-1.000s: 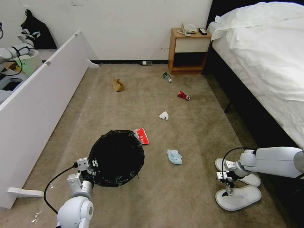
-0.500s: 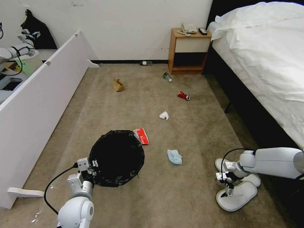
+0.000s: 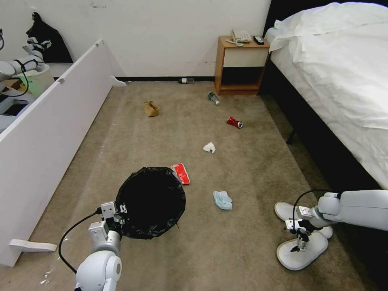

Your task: Pick up the trash bin and place the garbage on the floor into it.

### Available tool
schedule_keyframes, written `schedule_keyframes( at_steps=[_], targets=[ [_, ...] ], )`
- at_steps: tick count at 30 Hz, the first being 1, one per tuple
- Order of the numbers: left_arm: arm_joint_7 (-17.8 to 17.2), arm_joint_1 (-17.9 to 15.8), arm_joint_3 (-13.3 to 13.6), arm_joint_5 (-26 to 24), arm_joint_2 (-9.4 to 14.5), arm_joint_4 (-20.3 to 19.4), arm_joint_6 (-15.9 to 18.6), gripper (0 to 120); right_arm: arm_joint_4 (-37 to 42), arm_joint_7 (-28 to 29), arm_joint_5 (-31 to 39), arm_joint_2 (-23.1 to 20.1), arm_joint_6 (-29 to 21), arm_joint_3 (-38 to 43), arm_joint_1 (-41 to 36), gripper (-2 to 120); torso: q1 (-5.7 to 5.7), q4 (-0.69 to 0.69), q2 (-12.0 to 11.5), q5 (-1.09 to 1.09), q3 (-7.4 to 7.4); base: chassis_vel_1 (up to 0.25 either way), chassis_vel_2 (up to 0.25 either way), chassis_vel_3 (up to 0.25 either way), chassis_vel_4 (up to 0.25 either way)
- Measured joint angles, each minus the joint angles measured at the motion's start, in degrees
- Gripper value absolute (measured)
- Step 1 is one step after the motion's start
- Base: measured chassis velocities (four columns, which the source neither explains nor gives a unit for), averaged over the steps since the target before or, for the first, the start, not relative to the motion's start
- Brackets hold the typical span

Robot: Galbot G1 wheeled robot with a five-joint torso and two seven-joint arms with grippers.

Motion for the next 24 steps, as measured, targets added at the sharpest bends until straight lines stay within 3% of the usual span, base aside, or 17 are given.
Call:
schedule_keyframes(
  at_steps=[24],
  targets=[
    [0.39,-0.08,-0.36,0.02,0.02,0.53,-0.51,2,2.77,-4.36,-3.53,3.86,-1.31,-5.46,5.4,100,0.0,-0.02,0.01,0.0,0.0,0.0,0.0,0.0,0.0]
  ],
)
